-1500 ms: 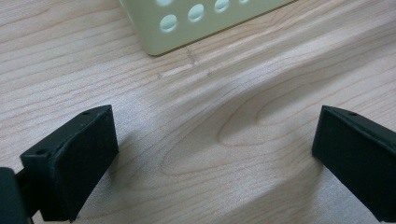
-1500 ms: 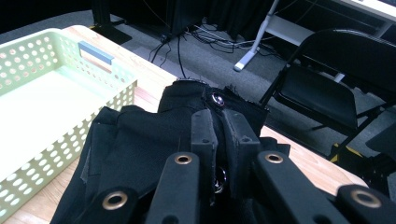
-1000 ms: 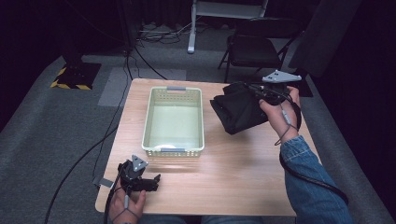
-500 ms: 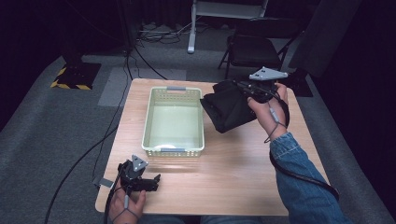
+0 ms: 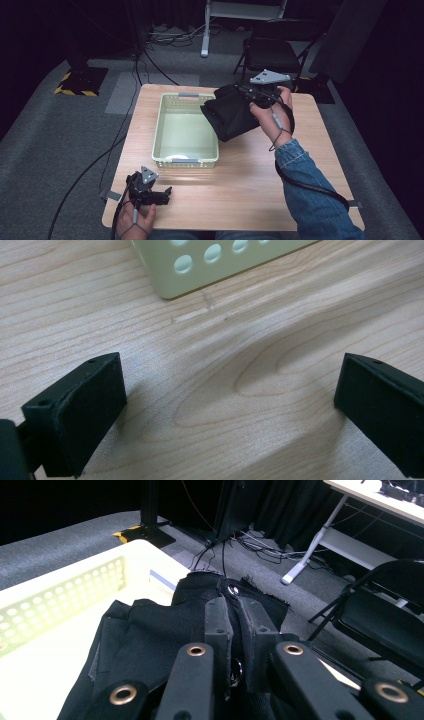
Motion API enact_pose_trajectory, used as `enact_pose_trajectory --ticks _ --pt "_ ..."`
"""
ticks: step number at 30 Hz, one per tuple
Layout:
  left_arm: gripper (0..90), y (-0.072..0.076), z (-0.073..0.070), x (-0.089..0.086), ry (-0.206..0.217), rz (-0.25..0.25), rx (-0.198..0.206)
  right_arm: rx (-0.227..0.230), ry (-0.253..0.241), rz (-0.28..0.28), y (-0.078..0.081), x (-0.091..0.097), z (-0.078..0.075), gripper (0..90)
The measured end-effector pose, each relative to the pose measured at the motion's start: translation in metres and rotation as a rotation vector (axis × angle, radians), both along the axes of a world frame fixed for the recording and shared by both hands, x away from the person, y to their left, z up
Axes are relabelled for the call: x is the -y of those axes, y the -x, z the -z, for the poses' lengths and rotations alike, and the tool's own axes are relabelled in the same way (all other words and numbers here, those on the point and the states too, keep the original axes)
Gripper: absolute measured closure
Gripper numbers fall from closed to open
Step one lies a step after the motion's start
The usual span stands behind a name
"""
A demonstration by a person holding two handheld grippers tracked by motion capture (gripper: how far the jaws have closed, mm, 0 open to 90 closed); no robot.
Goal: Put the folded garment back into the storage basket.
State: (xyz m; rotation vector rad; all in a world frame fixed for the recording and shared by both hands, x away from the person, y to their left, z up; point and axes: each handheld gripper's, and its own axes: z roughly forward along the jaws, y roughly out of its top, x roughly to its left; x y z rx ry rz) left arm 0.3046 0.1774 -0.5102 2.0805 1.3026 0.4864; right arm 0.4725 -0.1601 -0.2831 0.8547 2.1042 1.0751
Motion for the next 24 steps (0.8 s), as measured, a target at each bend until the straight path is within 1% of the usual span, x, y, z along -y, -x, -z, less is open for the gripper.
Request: enact_pose_trajectory --ticks 11,13,14,24 --pt "0.3 0.000 0.000 0.000 0.000 0.000 0.000 0.003 -0.001 -0.033 -0.002 -0.028 -0.002 83.6" --pt "0.4 0.000 0.000 0.000 0.000 0.000 0.000 0.003 -0.001 -0.036 -0.002 -0.030 -0.001 83.6" --pt "0.3 0.000 0.000 0.000 0.000 0.000 0.000 0.003 -0.001 -0.041 -0.002 -0.034 -0.001 83.6" --pt "0.3 0.000 0.000 0.000 -0.002 0.001 0.001 -0.005 -0.003 -0.070 -0.004 -0.059 0.006 83.6"
